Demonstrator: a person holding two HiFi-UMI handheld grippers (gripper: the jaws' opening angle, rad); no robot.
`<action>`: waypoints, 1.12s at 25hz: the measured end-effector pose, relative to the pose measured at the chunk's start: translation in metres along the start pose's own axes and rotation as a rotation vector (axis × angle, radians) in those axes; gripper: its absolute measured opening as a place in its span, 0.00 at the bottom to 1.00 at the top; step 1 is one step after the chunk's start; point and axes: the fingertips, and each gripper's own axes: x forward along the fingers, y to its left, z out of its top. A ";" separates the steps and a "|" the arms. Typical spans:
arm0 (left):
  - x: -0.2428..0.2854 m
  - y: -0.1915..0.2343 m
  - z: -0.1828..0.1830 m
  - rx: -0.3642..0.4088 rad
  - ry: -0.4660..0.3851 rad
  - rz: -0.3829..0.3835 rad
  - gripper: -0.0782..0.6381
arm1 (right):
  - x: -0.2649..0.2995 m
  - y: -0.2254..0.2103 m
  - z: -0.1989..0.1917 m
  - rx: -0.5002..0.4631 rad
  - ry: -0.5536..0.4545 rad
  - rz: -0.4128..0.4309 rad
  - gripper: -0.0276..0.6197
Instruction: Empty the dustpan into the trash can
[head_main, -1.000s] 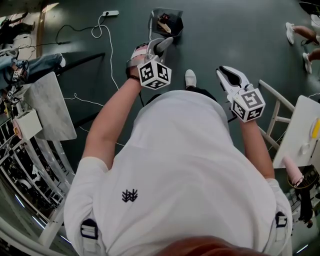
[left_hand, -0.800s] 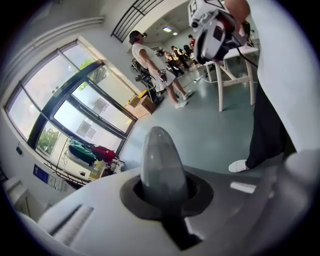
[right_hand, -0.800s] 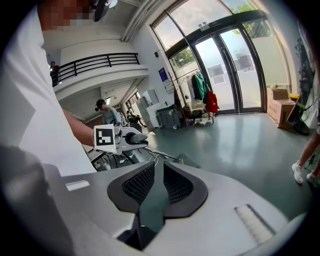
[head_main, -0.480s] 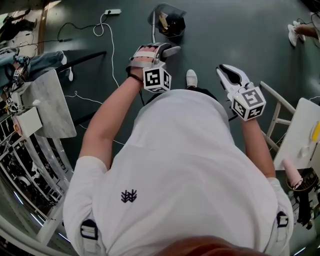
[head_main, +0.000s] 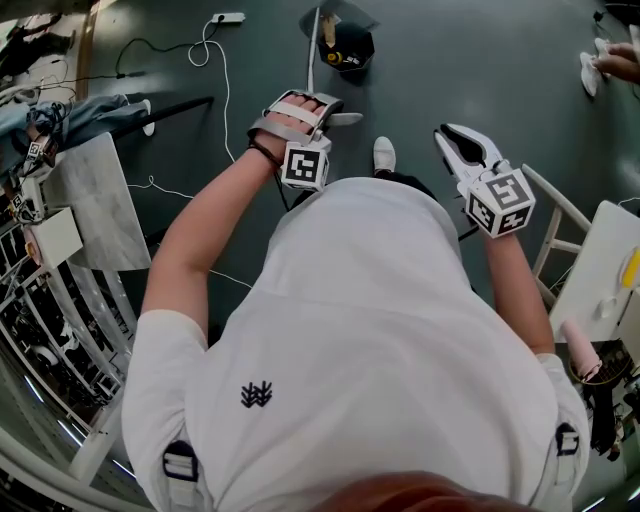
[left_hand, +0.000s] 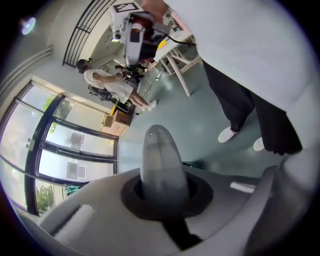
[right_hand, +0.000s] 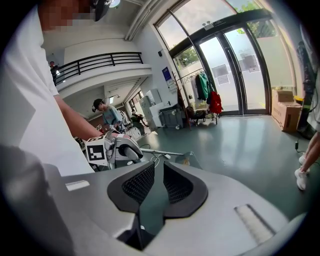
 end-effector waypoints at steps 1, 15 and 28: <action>-0.003 -0.008 0.002 0.021 -0.009 -0.036 0.19 | 0.000 0.001 -0.001 -0.001 0.001 0.002 0.13; -0.014 -0.021 0.011 0.228 -0.001 0.022 0.19 | 0.000 0.013 -0.015 0.005 0.016 0.007 0.13; -0.012 0.000 0.012 0.260 0.037 0.058 0.19 | -0.006 0.016 -0.020 0.002 0.005 0.023 0.13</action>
